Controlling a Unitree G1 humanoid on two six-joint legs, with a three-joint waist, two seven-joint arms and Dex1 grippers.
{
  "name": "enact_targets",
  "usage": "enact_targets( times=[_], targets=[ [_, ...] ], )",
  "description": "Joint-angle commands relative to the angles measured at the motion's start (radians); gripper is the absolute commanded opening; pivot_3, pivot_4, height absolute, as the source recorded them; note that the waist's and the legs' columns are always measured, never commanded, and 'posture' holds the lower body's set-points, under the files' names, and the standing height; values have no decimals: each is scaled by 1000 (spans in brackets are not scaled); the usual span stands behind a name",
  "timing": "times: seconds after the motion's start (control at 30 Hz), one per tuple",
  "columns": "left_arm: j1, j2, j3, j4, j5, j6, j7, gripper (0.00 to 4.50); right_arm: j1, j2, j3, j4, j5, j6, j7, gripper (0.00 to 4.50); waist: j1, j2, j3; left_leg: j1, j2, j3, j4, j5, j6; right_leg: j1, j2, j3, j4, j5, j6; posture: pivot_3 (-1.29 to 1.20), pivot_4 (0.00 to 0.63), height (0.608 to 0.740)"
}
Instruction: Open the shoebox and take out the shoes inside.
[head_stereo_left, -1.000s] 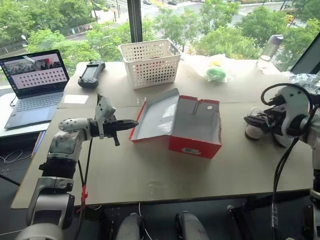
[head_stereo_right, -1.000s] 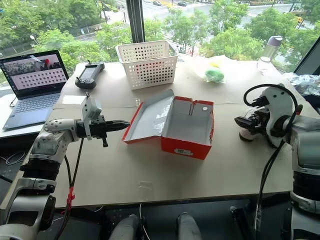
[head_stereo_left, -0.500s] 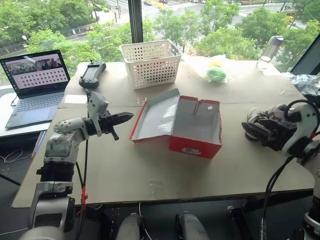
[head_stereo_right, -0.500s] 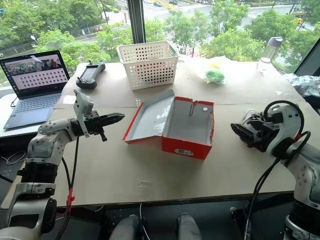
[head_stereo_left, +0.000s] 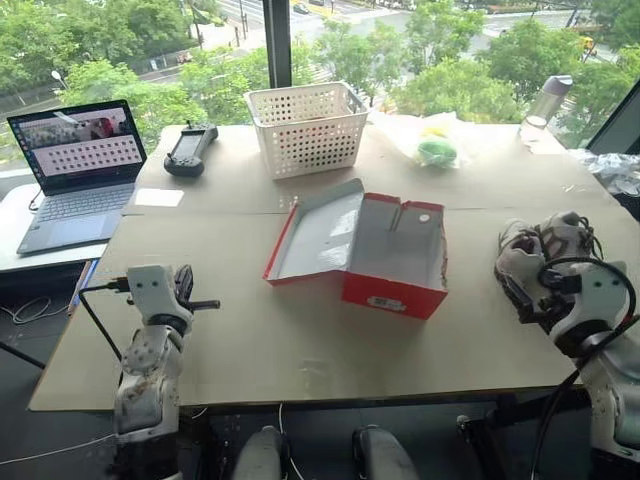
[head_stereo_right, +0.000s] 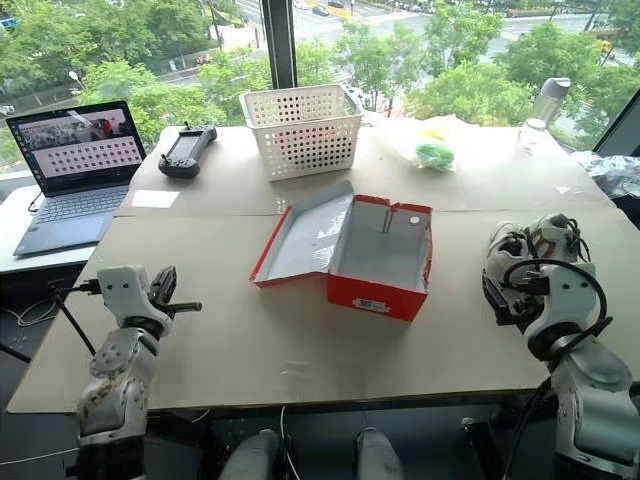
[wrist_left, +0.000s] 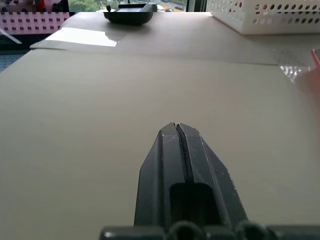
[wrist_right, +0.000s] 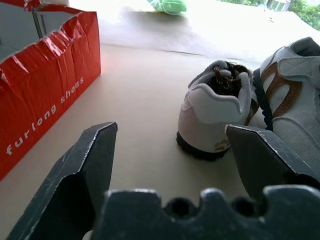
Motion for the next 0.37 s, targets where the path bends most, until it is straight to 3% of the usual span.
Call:
enact_targets(
  times=[0.03,0.37],
  targets=[
    [13,-4,-13,-32,-10,-52,-3,0,15,15,32,-4,-26,-89,-24,4117,-1,0,0,0,0,0,0,0,0,0,0,0,0,0,0,0,150,733],
    [3,8,23,28,-78,-103,-29,0,60,43,85,47,-50,-184,-51,4117,-3,0,0,1,0,0,0,0,0,0,0,0,0,-1,0,0,150,733]
  ],
)
